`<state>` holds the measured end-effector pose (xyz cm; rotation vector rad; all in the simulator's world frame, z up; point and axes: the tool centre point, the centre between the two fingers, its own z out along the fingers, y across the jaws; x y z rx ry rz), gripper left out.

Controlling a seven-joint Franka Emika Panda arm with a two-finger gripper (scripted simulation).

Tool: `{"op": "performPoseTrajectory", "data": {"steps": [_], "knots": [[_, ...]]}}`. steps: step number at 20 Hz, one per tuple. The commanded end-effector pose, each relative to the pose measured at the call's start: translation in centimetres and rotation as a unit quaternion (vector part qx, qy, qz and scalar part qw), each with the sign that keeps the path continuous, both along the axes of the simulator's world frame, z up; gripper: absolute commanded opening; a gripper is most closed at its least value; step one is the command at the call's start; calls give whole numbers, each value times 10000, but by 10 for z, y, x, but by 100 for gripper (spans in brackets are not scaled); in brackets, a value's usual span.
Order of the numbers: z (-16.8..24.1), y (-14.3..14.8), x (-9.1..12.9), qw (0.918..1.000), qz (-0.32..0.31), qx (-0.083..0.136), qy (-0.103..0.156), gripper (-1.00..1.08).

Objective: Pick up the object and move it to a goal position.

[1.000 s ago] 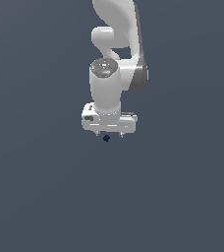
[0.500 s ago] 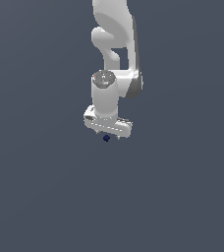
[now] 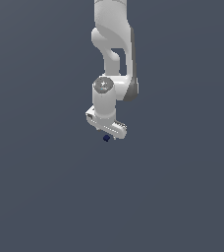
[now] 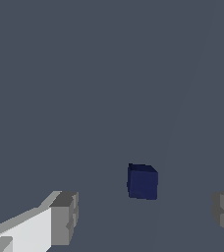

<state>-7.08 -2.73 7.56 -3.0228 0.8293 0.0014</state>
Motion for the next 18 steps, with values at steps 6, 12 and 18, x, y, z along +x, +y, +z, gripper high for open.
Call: {"op": "performPoseTrajectory", "data": {"steps": [6, 12, 18], "knots": [[-12, -4, -12, 9994, -353, -34, 6, 100], [-14, -3, -12, 9994, -344, -33, 9, 100], [-35, -4, -13, 9994, -357, -34, 8, 100]]}}
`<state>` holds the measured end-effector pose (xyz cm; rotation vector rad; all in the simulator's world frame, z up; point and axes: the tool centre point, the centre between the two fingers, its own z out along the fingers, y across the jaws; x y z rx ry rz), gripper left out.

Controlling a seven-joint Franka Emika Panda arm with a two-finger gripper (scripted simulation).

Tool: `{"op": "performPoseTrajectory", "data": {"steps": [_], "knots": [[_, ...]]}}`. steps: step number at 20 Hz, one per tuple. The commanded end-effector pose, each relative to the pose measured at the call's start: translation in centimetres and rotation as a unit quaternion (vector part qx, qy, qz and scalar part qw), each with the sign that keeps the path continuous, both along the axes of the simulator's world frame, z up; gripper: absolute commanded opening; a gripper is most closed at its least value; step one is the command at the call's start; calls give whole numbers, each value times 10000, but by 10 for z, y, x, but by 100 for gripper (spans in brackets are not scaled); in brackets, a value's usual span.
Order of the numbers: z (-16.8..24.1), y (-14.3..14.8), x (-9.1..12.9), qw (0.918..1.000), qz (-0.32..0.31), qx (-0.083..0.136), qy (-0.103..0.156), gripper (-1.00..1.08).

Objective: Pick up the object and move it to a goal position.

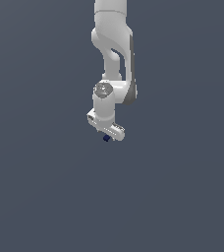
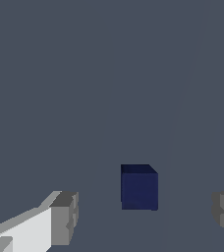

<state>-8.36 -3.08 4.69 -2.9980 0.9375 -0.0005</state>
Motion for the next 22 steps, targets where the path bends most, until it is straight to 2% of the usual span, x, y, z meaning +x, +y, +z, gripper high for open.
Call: {"op": "performPoseTrajectory", "data": {"steps": [1, 10, 11, 22], "knots": [[-12, 0, -1, 10000, -4, 0, 4, 100], [-34, 0, -1, 10000, -16, -1, 3, 100], [-34, 0, -1, 10000, -16, -1, 3, -100], [-33, 0, -1, 10000, -16, -1, 3, -100]]}}
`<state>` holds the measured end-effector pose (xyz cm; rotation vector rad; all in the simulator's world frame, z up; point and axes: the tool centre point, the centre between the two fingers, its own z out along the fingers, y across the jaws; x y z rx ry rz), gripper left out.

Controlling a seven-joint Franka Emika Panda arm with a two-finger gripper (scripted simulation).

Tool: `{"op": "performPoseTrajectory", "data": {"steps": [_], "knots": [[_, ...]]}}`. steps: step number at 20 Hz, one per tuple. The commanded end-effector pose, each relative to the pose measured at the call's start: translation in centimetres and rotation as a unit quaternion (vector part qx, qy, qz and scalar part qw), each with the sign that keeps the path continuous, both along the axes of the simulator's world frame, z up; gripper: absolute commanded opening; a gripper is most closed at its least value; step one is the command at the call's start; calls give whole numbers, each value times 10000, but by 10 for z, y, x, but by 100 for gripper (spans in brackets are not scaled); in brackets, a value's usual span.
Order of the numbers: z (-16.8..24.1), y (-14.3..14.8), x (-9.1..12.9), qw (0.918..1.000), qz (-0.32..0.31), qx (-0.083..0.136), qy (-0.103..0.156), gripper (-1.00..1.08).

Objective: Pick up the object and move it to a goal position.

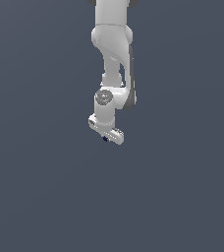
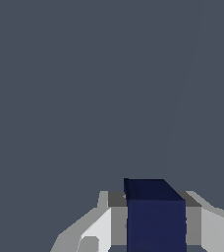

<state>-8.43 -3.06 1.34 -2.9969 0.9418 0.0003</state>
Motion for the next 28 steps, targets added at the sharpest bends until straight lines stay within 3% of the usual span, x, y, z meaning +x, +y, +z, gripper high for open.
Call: {"op": "performPoseTrajectory", "data": {"steps": [1, 13, 28], "knots": [[1, 0, 0, 10000, -2, -1, 0, -100], [49, 35, 1, 10000, -1, 3, 0, -100], [194, 133, 6, 10000, -8, -16, -3, -100]]}}
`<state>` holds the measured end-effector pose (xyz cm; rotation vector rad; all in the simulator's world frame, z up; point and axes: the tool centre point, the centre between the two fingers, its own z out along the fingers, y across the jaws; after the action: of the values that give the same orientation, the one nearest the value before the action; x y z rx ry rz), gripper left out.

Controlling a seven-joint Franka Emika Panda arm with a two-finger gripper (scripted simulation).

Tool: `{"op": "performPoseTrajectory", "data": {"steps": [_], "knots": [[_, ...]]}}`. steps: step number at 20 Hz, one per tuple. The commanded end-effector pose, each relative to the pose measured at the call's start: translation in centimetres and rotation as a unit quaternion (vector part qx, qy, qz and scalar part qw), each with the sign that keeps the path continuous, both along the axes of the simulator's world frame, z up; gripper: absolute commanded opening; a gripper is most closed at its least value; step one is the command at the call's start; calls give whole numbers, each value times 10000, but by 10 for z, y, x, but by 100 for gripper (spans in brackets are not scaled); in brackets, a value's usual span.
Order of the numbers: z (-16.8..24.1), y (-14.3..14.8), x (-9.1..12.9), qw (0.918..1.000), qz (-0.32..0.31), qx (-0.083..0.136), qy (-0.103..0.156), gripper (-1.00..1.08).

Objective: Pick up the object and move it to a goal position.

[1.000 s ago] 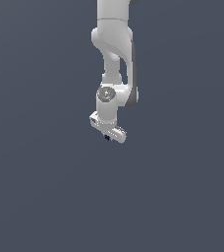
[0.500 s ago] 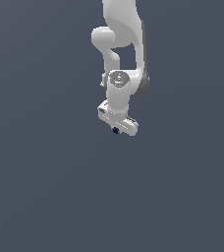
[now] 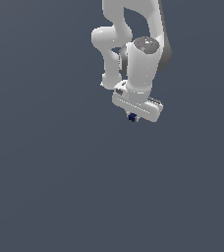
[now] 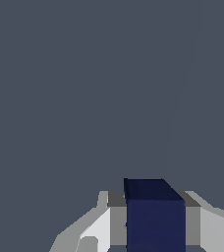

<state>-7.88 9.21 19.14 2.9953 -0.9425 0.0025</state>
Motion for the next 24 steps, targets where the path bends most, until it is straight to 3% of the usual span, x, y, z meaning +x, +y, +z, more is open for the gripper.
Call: {"op": "performPoseTrajectory", "data": {"steps": [1, 13, 24], "knots": [[26, 17, 0, 10000, -4, -5, 3, -100], [123, 86, 8, 10000, 0, 4, 4, -100], [151, 106, 12, 10000, 2, 10, 6, -100]]}}
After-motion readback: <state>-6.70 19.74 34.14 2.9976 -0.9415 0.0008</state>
